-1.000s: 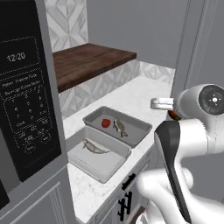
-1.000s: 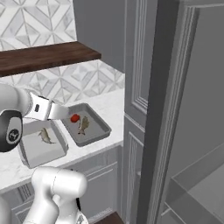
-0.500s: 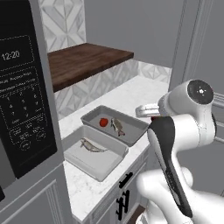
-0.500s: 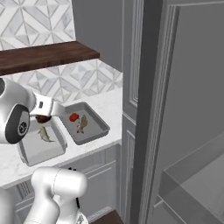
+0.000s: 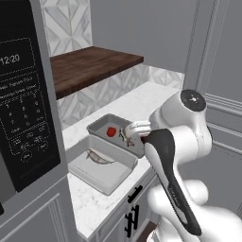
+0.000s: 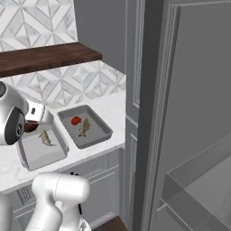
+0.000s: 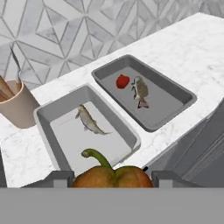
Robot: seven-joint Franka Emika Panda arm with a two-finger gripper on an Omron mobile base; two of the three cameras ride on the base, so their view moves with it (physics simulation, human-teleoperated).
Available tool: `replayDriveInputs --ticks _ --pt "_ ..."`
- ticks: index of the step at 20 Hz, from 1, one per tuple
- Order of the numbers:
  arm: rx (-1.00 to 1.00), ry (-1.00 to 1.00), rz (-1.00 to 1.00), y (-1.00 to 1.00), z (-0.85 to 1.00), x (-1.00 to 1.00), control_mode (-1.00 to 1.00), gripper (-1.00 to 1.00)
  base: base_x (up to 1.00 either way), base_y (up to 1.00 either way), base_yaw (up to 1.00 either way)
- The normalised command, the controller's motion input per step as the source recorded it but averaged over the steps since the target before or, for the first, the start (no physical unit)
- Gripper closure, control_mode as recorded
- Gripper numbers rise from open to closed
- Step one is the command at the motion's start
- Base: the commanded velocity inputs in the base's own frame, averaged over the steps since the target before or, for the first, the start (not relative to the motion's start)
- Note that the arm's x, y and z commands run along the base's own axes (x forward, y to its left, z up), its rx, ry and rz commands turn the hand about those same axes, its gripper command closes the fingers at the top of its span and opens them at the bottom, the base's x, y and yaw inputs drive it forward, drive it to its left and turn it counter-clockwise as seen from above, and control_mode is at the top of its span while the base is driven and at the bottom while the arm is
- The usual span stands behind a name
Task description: Place one bell pepper and one fish in each tupperware on the nearby counter, to pack two identical lunches.
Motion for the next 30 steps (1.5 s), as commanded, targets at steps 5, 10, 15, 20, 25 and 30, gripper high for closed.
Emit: replayDriveInputs --ticks 5,10,15,20,25,30 --pt "0.02 0.19 0.22 0.33 -0.34 0.31 -1.00 1.00 0.00 0.00 0.00" --pt "0.00 0.11 0.22 0.38 -0.48 0.37 -1.00 1.00 0.00 0.00 0.00" --pt "-0.05 0.00 0.08 0.53 -0.57 0.27 -1.00 1.00 0.00 0.00 0.00" --pt "0.00 0.06 0.06 0.27 -0.54 0.42 -1.00 1.00 0.00 0.00 0.00" --pt "0.00 0.06 0.07 0.35 -0.55 0.48 -1.00 1.00 0.00 0.00 0.00" --pt "-0.01 0.04 0.04 0.36 -0.46 0.41 -1.00 1.00 0.00 0.00 0.00"
